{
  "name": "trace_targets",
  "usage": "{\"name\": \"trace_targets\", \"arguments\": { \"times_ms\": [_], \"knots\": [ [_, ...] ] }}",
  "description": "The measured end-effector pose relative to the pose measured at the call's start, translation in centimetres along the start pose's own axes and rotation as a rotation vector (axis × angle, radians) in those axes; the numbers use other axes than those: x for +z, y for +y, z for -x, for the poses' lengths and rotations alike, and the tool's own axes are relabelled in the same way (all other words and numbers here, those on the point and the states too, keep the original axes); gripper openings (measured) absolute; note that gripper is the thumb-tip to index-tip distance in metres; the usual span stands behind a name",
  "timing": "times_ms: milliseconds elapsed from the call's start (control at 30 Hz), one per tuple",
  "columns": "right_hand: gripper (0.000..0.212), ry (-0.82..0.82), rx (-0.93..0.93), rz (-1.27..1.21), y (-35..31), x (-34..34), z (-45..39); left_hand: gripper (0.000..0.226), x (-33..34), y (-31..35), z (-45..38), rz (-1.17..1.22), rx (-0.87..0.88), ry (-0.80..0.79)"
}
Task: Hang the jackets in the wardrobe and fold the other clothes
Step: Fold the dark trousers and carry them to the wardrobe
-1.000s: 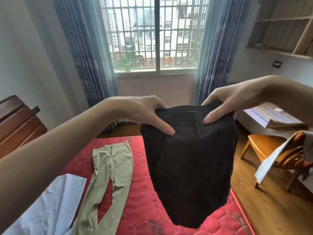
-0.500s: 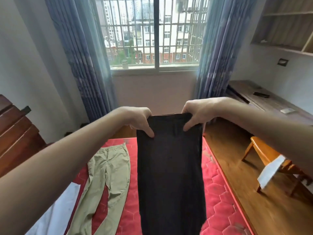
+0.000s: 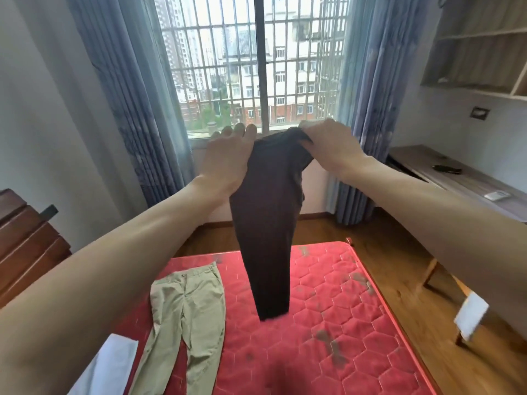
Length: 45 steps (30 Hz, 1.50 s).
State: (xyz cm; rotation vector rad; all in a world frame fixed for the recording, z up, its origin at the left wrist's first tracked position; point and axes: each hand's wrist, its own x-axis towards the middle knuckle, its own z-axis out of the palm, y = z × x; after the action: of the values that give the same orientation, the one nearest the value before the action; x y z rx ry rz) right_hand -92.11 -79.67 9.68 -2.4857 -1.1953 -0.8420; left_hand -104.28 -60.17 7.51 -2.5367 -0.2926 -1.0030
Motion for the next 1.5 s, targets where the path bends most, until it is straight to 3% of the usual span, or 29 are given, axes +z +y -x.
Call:
{"name": "trace_targets", "arguments": {
  "times_ms": [167,267,400,500,533,600,667,833,967,1133,1267,1367,1500],
  "knots": [
    [0.024,-0.015,-0.161,0.175,0.4,1.1,6.2,0.021,0.6,0.7,5.2,0.304,0.108,-0.035],
    [0.011,-0.094,-0.16,0.245,-0.5,5.0,12.7,0.028,3.3,2.9,11.4,0.381,0.13,-0.153],
    [0.031,-0.243,-0.256,0.207,-1.8,12.9,23.8,0.023,8.0,7.3,23.7,0.512,0.129,-0.379],
    [0.017,-0.294,-0.285,0.139,-4.0,19.7,33.1,0.02,12.7,10.9,34.3,0.578,0.08,-0.538],
    [0.015,-0.356,-0.267,0.141,-4.7,22.4,36.5,0.021,14.4,12.3,38.0,0.589,0.059,-0.593],
    [0.041,-0.56,-0.158,0.075,-6.2,27.7,44.1,0.032,17.3,15.4,45.4,0.621,0.048,-0.719],
    [0.055,-0.651,-0.031,-0.022,-7.5,31.9,51.6,0.051,19.3,19.0,52.3,0.633,0.087,-0.91],
    [0.055,-0.756,0.056,-0.056,-10.7,36.5,67.3,0.042,22.1,25.6,68.0,0.583,0.16,-1.088],
    [0.052,-0.886,0.059,-0.043,-11.6,37.9,77.7,0.066,22.4,29.5,76.3,0.666,0.296,-1.223],
    [0.026,-0.89,0.087,-0.011,-12.6,39.1,86.2,0.068,22.7,33.1,82.2,0.698,0.425,-1.216],
    [0.047,-0.979,0.108,-0.016,-14.0,39.9,92.3,0.063,22.9,35.0,86.7,0.702,0.485,-1.169],
    [0.061,-1.004,0.1,-0.084,-14.4,40.2,94.6,0.036,22.4,35.4,89.0,0.75,0.412,-1.061],
    [0.041,-0.757,0.11,-0.103,-13.9,41.1,93.1,0.029,23.6,36.1,89.2,0.768,0.238,-0.869]
  ]
}}
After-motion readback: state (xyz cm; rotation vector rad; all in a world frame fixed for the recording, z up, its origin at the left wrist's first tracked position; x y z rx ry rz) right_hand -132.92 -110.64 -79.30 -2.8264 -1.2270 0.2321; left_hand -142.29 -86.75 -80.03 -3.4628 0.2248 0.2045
